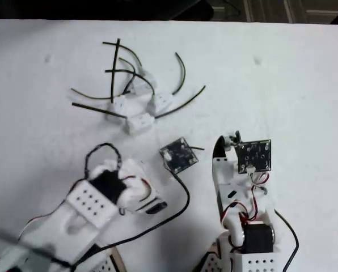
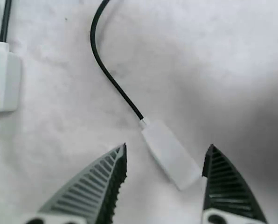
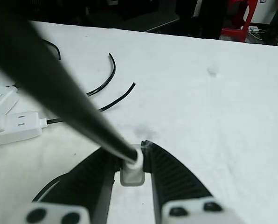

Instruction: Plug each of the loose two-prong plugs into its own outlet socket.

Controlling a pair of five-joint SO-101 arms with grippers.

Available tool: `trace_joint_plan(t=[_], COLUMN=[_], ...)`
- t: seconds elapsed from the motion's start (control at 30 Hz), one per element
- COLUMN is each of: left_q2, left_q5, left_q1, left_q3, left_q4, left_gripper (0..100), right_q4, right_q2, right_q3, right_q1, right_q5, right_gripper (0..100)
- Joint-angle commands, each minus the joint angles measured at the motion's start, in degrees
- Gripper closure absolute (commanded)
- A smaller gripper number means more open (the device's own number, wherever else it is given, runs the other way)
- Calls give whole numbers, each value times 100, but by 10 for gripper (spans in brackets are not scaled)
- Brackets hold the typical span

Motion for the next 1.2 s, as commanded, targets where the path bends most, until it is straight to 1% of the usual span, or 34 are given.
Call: trace_joint_plan(t=[0.0, 0.1, 0.2, 0.33, 0.43, 0.57, 0.77, 0.83, 0.93, 0.97, 1.07, 1.17], left_q2=[1174, 2053, 2615, 2703, 2703, 2703, 2703, 2712, 2738, 2747, 2756, 2765], left_q5=[88, 88, 44, -475, -686, -765, -835, -1266, -2092, -2338, -2875, -3209], left_q1=[40, -40, -558, -1367, -1736, -1930, -1886, -1851, -1710, -1692, -1684, -1684], left_q3=[-44, -264, -695, -1099, -1336, -1785, -2391, -2523, -2602, -2602, -2549, -2391], left_q4=[-615, -659, -651, -651, -510, -35, 457, 659, 1037, 1116, 1196, 1160], left_gripper=[725, 726, 745, 756, 755, 755, 754, 749, 704, 703, 701, 701], right_q4=[-101, -101, -101, -101, -101, -101, -101, -101, -101, -101, -101, -101], right_q2=[-75, -75, -75, -75, -75, -75, -75, -75, -75, -75, -75, -75], right_q3=[-97, -97, -97, -97, -97, -97, -97, -97, -97, -97, -97, -97], right_q1=[-4, -4, -4, -4, -4, -4, -4, -4, -4, -4, -4, -4], right_q5=[62, 62, 62, 62, 62, 62, 62, 62, 62, 62, 62, 62], right_gripper=[981, 981, 981, 981, 981, 981, 981, 981, 981, 981, 981, 981])
